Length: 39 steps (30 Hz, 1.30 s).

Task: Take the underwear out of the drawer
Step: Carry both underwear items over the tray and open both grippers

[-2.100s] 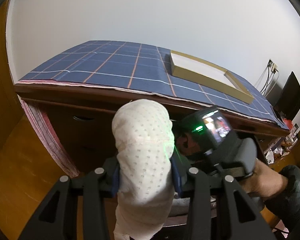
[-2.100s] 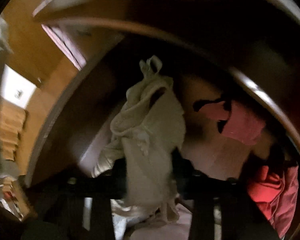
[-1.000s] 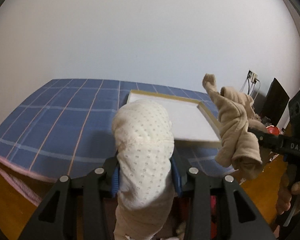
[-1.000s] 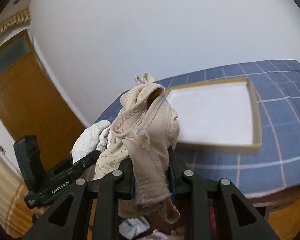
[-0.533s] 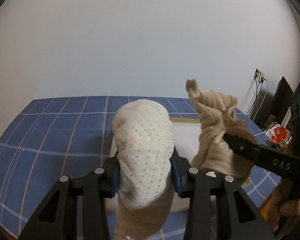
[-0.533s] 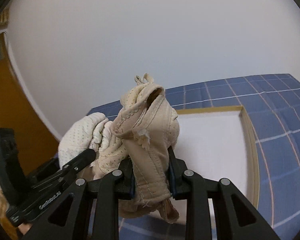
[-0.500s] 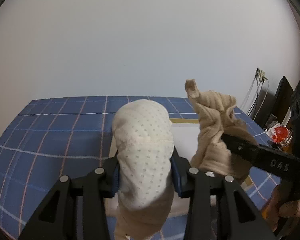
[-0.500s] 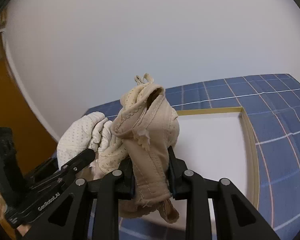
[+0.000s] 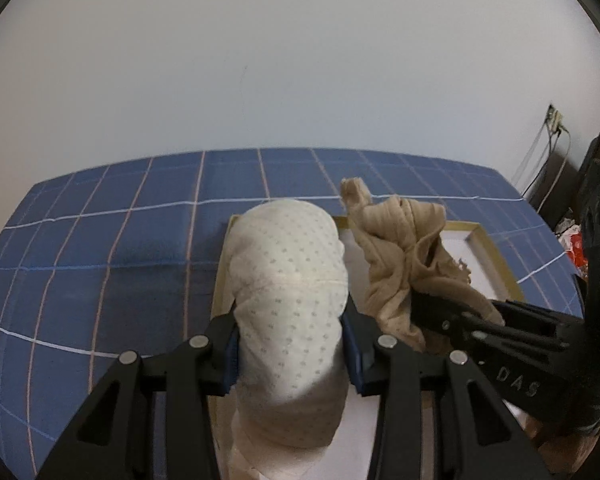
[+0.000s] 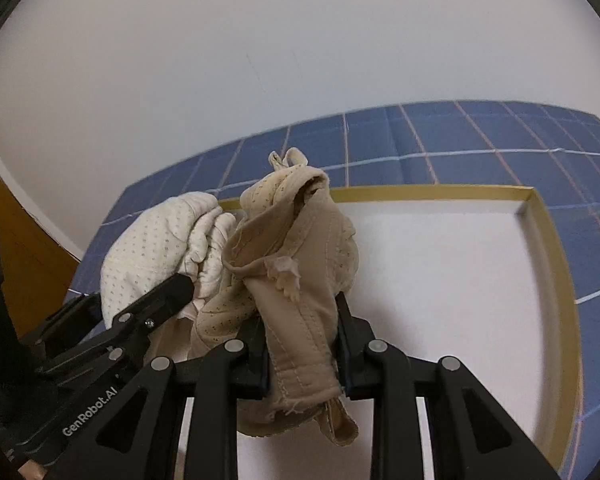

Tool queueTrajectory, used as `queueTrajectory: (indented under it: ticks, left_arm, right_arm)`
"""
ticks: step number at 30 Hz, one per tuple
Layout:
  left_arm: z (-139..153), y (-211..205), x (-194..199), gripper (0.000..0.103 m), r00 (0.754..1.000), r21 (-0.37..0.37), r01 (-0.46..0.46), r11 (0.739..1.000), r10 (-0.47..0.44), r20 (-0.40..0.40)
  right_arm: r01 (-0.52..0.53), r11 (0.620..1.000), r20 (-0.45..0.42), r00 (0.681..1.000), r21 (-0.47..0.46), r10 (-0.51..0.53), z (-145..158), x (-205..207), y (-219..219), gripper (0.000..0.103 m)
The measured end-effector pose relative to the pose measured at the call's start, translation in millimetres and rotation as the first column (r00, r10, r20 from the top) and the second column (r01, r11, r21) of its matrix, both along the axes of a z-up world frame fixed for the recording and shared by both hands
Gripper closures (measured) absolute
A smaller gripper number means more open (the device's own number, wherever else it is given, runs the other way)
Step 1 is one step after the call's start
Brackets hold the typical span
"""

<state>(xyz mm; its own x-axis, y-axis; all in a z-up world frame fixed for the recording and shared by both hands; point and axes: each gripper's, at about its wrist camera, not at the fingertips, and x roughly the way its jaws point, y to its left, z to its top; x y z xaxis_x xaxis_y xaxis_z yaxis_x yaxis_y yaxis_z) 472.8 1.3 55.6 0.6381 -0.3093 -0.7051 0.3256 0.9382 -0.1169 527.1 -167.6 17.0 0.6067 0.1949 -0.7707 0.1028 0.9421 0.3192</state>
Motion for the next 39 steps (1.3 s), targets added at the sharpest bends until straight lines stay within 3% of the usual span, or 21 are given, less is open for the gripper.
queueTrajectory:
  ticks: [9, 15, 17, 21, 22, 23, 26, 28, 32, 36, 39]
  left_arm:
    - [-18.4, -4.9, 22.0, 0.062, 0.999, 0.07, -0.031, 0.997, 0.033, -0.026]
    - [-24.9, -8.7, 23.4, 0.051, 0.998, 0.118, -0.055, 0.991, 0.056, -0.003]
    - [-24.6, -7.7, 24.0, 0.05, 0.998, 0.097, -0.059, 0.993, 0.061, -0.02]
    - [-17.7, -2.2, 22.8, 0.047, 0.992, 0.059, -0.088, 0.994, 0.092, -0.084]
    - [-14.3, -0.3, 20.0, 0.04, 0.991, 0.057, -0.095, 0.994, 0.1, -0.091]
    - [-9.4, 2.1, 15.8, 0.03, 0.99, 0.064, -0.116, 0.991, 0.12, -0.071]
    - [8.0, 10.8, -0.9, 0.009, 0.982, 0.079, -0.182, 0.98, 0.178, 0.057]
    - [19.9, 14.9, -15.0, 0.002, 0.973, 0.074, -0.205, 0.976, 0.196, 0.118]
    - [33.9, 15.3, -45.8, 0.001, 0.965, 0.085, -0.204, 0.975, 0.186, 0.185]
    - [41.8, 11.8, -73.2, 0.001, 0.949, 0.108, -0.213, 0.971, 0.18, 0.261]
    - [39.1, 3.5, -90.1, 0.001, 0.95, 0.108, -0.207, 0.972, 0.174, 0.26]
  right_arm:
    - [-0.036, 0.999, -0.005, 0.999, -0.025, 0.036, -18.4, 15.1, 12.1, 0.076]
    - [-0.042, 0.999, -0.021, 0.999, 0.006, 0.042, -23.8, 18.7, 11.3, 0.073]
    - [-0.032, 0.999, -0.022, 0.999, 0.04, 0.033, -28.0, 19.7, 5.5, 0.07]
    - [-0.007, 0.989, -0.039, 0.999, 0.146, 0.013, -32.5, 17.5, -10.1, 0.053]
    - [-0.008, 0.985, -0.027, 1.0, 0.175, 0.012, -30.0, 13.8, -13.1, 0.053]
    - [-0.013, 0.981, -0.004, 1.0, 0.191, 0.014, -25.8, 9.4, -14.9, 0.052]
    - [-0.042, 0.979, 0.086, 0.996, 0.198, 0.026, -7.1, -6.1, -15.2, 0.037]
    - [-0.05, 0.98, 0.142, 0.99, 0.19, 0.023, 4.5, -15.3, -15.6, 0.035]
    - [-0.047, 0.976, 0.245, 0.969, 0.212, -0.006, 31.0, -47.9, -16.3, 0.035]
    - [-0.051, 0.979, 0.29, 0.957, 0.198, -0.008, 45.2, -81.4, -11.4, 0.035]
    - [-0.047, 0.982, 0.299, 0.954, 0.185, -0.01, 50.0, -104.6, -7.3, 0.035]
